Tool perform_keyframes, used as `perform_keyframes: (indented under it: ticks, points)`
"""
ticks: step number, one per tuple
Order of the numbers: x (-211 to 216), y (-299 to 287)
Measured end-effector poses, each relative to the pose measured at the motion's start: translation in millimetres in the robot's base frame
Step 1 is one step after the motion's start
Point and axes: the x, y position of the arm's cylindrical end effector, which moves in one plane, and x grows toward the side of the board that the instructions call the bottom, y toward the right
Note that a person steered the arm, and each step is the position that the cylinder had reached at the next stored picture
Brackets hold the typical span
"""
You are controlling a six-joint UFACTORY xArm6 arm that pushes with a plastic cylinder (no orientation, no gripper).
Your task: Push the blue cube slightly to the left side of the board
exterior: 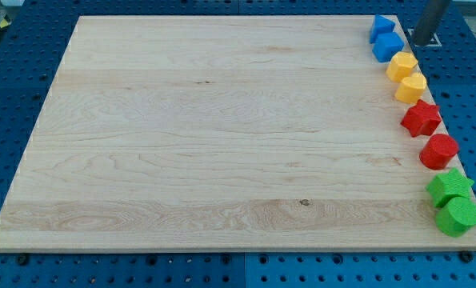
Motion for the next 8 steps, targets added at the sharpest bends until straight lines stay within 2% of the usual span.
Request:
perform_keyframes:
  ticks: [2,6,8]
  points:
    - [21,-8]
    - [26,-65]
    - [25,-65]
